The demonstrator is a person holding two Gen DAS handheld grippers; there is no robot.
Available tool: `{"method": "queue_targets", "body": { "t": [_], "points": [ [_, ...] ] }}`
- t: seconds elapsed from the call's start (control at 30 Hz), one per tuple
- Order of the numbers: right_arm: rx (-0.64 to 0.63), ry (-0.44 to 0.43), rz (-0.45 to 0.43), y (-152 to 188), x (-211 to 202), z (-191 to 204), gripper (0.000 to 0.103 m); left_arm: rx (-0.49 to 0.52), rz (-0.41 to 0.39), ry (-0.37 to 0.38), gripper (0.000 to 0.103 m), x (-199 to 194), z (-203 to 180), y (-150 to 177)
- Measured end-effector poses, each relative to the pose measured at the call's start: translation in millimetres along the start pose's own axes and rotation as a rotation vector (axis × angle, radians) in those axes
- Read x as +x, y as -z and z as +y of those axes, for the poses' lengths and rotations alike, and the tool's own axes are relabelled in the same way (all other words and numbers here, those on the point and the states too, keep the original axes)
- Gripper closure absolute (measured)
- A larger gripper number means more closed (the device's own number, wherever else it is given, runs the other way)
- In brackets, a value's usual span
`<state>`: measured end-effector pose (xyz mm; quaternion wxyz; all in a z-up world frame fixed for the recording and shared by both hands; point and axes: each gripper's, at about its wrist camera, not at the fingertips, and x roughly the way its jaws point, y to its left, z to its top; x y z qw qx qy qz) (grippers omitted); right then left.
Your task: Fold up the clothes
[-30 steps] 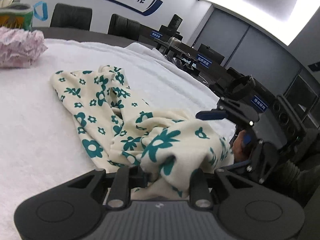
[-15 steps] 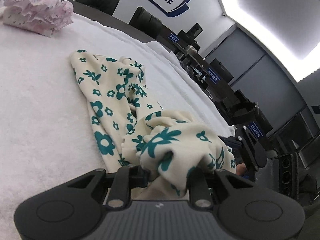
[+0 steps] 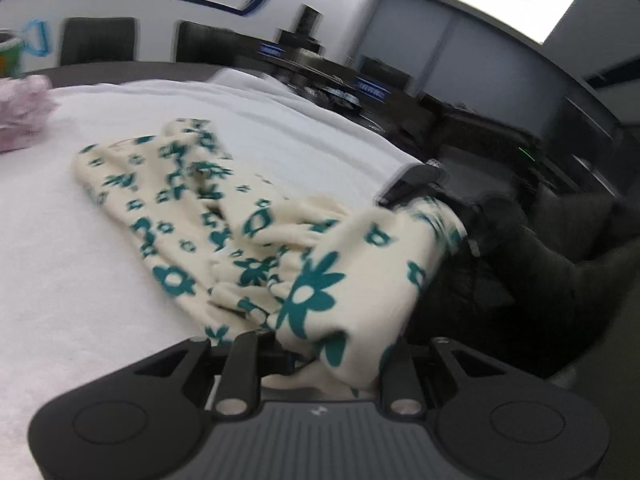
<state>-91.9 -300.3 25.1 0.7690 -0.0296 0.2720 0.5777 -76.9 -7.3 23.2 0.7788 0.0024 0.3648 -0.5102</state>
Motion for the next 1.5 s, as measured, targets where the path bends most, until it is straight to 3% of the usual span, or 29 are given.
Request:
{"method": "queue_targets", "body": {
  "t": [0.07, 0.2, 0.37, 0.47, 0.5, 0.6, 0.7, 0.9, 1.13, 1.37, 1.5],
  "points": [
    [0.131, -0.063, -0.037, -1, -6, -21, 0.088, -0.062, -0.012, -0.002, 0.074, -1, 13, -11],
    [0.382, -0.023, -0.139, -7, -2, -63, 0.084, -0.252, -0.122, -0.021, 0.058, -6, 52, -25],
    [0.491, 0.122, -0.206, -12, 3, -80, 0.058, -0.392, -0.204, -0.077, 0.056, -2, 74, -20],
    [0.555, 0.158, -0.235, -8, 5, -82, 0.056, -0.459, -0.237, -0.111, 0.056, 0, 82, -11],
    [0.577, 0.168, -0.245, -6, 6, -83, 0.056, -0.463, -0.246, -0.111, 0.056, 0, 82, -9],
    [0.643, 0.198, -0.273, -1, 9, -84, 0.079, -0.464, -0.267, -0.126, 0.057, -2, 79, -10],
    [0.669, 0.250, -0.294, 0, 12, -80, 0.081, -0.462, -0.274, -0.167, 0.057, -4, 72, -14],
    [0.651, 0.323, -0.288, -3, 18, -71, 0.081, -0.359, -0.325, -0.288, 0.056, -23, 39, -9],
    [0.592, 0.396, -0.291, -6, 19, -63, 0.076, -0.352, -0.432, -0.397, 0.048, -69, 19, -5],
    [0.534, 0.506, -0.318, -13, 6, -51, 0.055, -0.283, -0.428, -0.487, 0.048, -49, 5, -18],
    [0.503, 0.600, -0.361, -14, -11, -41, 0.047, -0.291, -0.427, -0.485, 0.048, -43, 5, -16]
  ]
}}
